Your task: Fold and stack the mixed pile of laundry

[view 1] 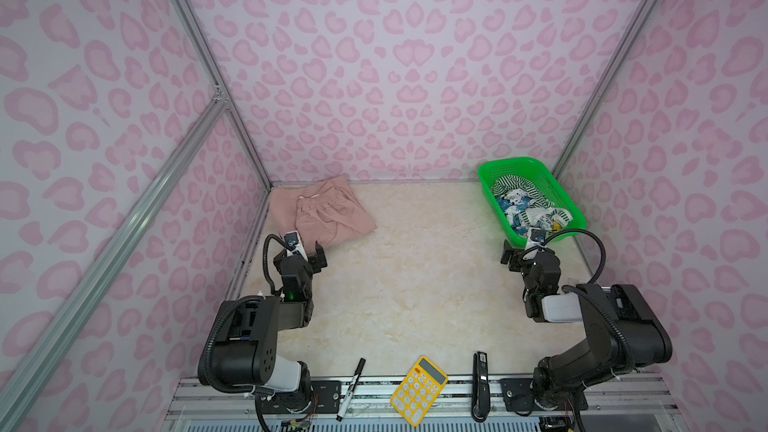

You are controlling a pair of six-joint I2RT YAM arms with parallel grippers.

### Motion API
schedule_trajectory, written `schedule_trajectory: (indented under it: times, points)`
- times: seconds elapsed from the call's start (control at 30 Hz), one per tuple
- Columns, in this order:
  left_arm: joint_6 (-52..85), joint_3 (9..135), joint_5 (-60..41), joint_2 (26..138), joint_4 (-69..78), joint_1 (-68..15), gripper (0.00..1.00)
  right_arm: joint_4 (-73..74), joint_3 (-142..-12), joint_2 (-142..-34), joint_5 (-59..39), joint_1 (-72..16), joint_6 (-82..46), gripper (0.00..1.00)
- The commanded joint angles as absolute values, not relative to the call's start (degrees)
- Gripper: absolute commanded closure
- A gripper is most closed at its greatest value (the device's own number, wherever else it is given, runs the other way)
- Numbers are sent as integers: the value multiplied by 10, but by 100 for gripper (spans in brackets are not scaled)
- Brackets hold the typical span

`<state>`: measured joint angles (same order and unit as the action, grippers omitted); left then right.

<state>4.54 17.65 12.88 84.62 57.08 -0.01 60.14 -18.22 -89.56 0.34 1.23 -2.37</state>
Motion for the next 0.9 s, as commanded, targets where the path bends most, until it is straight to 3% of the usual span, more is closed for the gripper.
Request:
schedule_trajectory:
  times: [0.0, 0.87]
  points:
    - [47, 175, 128, 846, 593, 0, 3, 605, -184, -898, -1, 12, -15, 0]
    - [46, 177, 129, 846, 592, 0, 3, 605, -185, -899, 0, 10, -14, 0]
